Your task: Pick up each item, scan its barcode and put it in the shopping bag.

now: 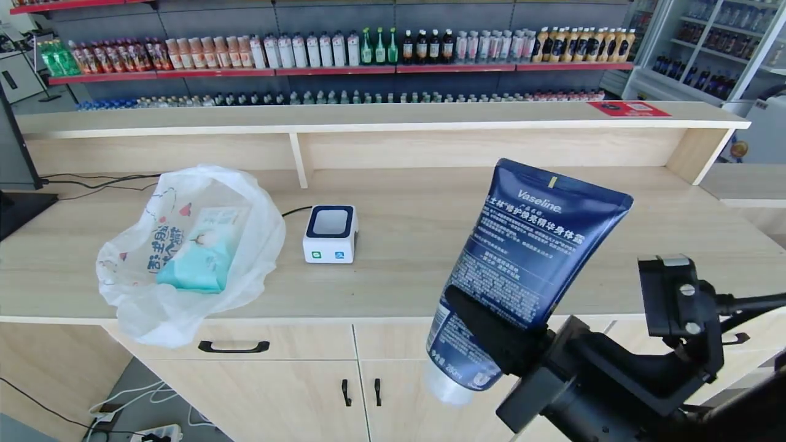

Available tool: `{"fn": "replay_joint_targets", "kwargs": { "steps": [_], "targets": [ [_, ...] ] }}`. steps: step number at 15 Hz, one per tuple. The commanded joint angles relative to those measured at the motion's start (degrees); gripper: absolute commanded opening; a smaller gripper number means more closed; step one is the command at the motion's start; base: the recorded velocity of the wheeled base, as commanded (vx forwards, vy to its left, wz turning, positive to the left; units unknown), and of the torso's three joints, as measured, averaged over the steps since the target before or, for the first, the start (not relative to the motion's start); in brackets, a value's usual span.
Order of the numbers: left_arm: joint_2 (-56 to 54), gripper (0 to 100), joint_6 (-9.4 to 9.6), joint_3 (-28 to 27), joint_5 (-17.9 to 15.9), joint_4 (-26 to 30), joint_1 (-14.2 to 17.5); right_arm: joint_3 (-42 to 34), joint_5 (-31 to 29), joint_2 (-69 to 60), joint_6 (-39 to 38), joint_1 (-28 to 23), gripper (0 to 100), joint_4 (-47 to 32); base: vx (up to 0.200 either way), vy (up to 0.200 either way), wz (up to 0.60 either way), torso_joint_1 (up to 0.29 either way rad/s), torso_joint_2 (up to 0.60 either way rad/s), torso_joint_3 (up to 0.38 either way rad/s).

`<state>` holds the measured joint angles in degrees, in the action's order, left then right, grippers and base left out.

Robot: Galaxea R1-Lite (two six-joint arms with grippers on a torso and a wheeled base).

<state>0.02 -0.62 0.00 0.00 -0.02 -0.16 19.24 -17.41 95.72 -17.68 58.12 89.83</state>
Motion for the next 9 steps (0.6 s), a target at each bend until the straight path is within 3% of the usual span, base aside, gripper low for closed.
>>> {"fn": "replay_joint_targets", "kwargs": {
  "steps": [1,3,4,7,9],
  "targets": [
    [0.0,0,0.01,0.0,0.0,0.0,0.0,-0.5,1.5,4.7,5.3,-11.0,0,0.2,0.000,0.000,0.00,0.000,0.00,0.000],
    [0.0,0,0.01,0.0,0.0,0.0,0.0,2.4,1.5,5.5,7.0,-16.3,0,0.2,0.000,0.000,0.00,0.000,0.00,0.000],
    [0.0,0,0.01,0.0,0.0,0.0,0.0,4.8,1.7,5.5,9.4,-21.9,0,0.2,0.000,0.000,0.00,0.000,0.00,0.000],
    [0.0,0,0.01,0.0,0.0,0.0,0.0,9.0,1.8,3.4,10.6,-32.0,0,0.2,0.000,0.000,0.00,0.000,0.00,0.000],
    [0.0,0,0.01,0.0,0.0,0.0,0.0,9.3,1.9,3.2,11.1,-35.5,0,0.2,0.000,0.000,0.00,0.000,0.00,0.000]
  ]
}}
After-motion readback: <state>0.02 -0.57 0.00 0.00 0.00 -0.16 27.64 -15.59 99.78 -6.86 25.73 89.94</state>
